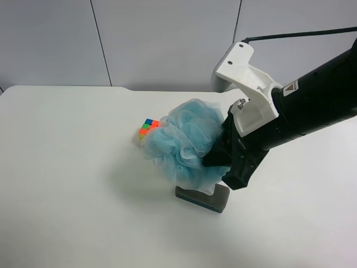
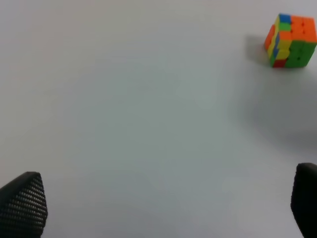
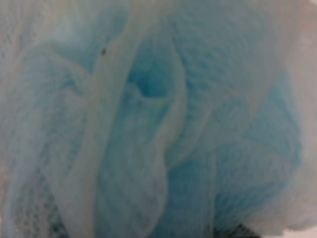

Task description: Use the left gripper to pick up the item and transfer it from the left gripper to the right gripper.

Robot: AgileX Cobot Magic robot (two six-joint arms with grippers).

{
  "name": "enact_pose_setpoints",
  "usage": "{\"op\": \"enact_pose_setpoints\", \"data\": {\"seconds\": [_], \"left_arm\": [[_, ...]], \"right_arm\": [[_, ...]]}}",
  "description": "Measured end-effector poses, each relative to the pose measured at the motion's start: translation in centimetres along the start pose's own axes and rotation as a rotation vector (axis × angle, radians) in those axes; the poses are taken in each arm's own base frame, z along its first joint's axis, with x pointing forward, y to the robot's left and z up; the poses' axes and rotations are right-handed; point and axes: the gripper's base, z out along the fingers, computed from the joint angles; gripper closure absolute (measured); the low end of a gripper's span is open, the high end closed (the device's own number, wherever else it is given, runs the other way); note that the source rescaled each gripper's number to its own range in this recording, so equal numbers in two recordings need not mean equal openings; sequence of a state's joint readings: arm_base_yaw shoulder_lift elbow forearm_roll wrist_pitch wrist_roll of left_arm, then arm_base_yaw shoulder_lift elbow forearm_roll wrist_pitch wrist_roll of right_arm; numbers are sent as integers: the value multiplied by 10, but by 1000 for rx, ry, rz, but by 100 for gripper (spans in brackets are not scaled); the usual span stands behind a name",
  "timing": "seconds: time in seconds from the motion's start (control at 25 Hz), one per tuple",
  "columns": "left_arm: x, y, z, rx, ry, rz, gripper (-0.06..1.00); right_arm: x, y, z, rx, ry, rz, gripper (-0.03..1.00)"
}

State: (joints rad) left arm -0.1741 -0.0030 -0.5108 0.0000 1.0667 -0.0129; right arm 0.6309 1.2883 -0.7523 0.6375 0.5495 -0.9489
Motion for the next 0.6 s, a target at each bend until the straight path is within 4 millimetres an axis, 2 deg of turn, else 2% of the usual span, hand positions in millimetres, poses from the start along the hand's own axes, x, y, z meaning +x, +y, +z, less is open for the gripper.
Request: {"op": "enact_pose_setpoints", "data": {"seconds": [0.16, 0.36, 0.48, 0.6], "left_arm": [[0, -1, 1, 8, -1, 9, -6], [0, -1, 1, 10, -2, 7, -6], [0, -1, 1, 12, -2, 6, -6], [0, -1, 1, 13, -2, 6, -6]], "right_arm": [[0, 0, 0, 4, -3, 20, 95], [1, -2, 0, 13, 7, 137, 95], [7, -10, -4, 29, 54, 236, 95], [10, -28, -16, 64, 118, 304, 95]]}}
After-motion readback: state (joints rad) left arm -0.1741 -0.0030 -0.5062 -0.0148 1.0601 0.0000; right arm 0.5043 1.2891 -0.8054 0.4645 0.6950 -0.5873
